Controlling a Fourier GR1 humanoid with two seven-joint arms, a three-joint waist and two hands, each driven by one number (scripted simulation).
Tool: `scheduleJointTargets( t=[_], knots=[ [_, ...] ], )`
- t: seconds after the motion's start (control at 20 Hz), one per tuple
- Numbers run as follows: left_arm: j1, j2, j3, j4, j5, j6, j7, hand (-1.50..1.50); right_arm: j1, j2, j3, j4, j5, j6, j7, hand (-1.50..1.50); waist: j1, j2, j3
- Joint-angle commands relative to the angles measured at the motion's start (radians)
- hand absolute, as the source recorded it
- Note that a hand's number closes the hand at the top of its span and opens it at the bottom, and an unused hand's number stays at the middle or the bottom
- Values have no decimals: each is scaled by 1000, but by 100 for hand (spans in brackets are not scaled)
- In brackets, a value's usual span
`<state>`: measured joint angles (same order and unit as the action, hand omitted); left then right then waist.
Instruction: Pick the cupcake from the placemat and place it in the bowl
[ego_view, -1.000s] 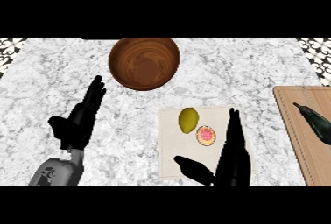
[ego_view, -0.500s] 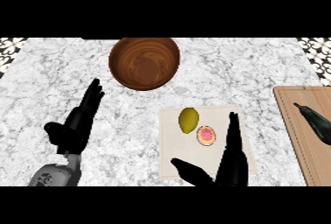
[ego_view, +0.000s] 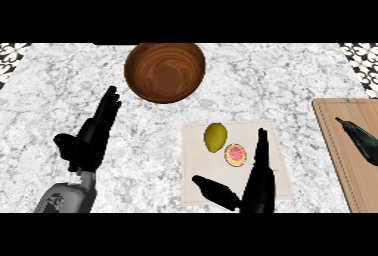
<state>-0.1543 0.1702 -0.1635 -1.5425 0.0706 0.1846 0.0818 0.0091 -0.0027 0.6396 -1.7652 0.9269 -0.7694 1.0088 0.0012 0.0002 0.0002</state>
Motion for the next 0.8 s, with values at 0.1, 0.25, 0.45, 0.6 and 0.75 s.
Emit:
scheduleJointTargets(
  t=[0.1, 0.25, 0.45, 0.6, 0.75],
  knots=[
    [-32, -23, 10, 17, -20, -20, 12, 0, -86, 3, -50, 142, -108, -129, -25, -150, 1, 1, 0],
    [17, -12, 27, 4, -23, -38, -14, 0, -64, 3, 33, 212, -107, -231, -36, -150, 2, 0, 0],
    [34, -48, 16, 16, -48, -29, -34, 0, -89, 2, -50, 262, -127, -157, -38, -150, 1, 0, 0],
    [-10, -7, 78, 58, -15, -75, -60, 0, 10, 2, -31, 264, -32, -147, -6, -150, -4, 0, -1],
    [-11, -49, 34, 12, -52, -50, 9, 0, -105, 2, -84, 379, -110, -143, -21, -150, 2, 0, 0]
  ],
)
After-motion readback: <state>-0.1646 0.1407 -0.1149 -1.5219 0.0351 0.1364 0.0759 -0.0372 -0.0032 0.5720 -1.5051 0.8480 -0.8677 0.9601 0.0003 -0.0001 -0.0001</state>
